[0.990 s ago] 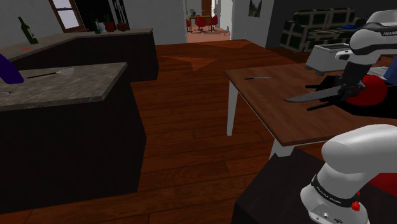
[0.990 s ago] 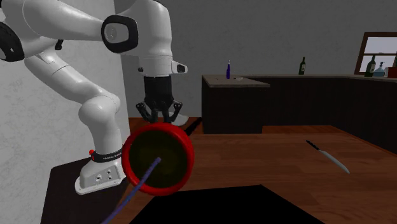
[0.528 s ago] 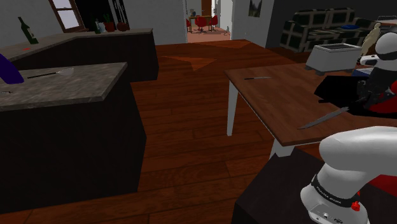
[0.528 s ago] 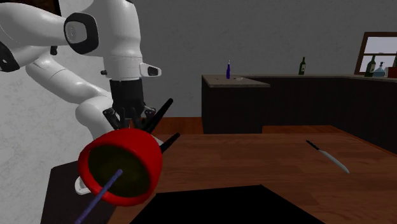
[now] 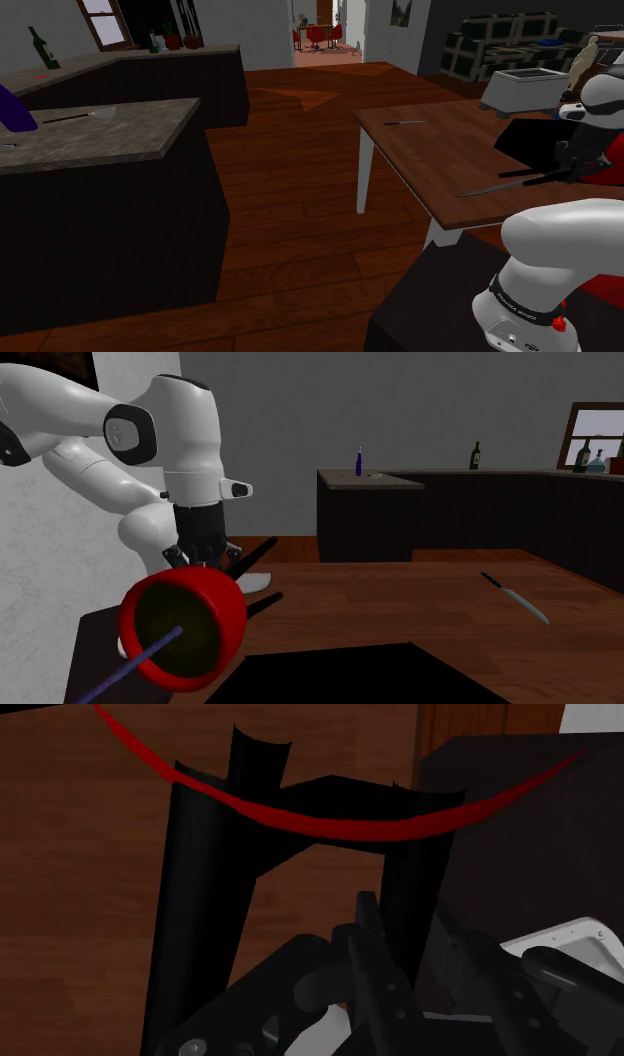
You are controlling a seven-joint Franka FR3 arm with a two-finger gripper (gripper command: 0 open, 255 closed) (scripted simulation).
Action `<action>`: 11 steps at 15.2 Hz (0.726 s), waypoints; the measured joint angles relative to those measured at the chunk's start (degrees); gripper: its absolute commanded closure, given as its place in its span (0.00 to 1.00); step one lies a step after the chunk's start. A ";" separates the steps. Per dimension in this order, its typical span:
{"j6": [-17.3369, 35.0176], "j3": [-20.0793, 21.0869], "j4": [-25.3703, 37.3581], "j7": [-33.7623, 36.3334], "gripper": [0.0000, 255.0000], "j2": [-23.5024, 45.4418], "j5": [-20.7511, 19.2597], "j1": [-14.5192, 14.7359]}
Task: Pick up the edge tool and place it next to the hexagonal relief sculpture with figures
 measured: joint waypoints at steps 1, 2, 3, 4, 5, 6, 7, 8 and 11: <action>0.77 -0.48 -0.48 0.10 1.00 0.31 -0.31 0.04; 1.62 -0.86 -1.11 0.09 1.00 0.36 -0.52 -0.04; 2.66 -1.52 -1.69 0.18 1.00 0.85 -0.74 0.05; 3.41 -1.82 -2.15 0.12 1.00 0.91 -1.04 -0.13; 4.57 -2.16 -2.39 0.11 1.00 1.03 -1.03 -0.26; 5.60 -2.40 -2.52 0.06 1.00 1.34 -0.88 -0.31; 6.54 -2.81 -2.91 0.18 1.00 1.94 -1.41 -0.42; 8.24 -3.31 -3.50 0.14 1.00 2.37 -2.05 -0.57; 15.17 -4.31 -5.04 0.10 1.00 3.91 -3.15 -1.00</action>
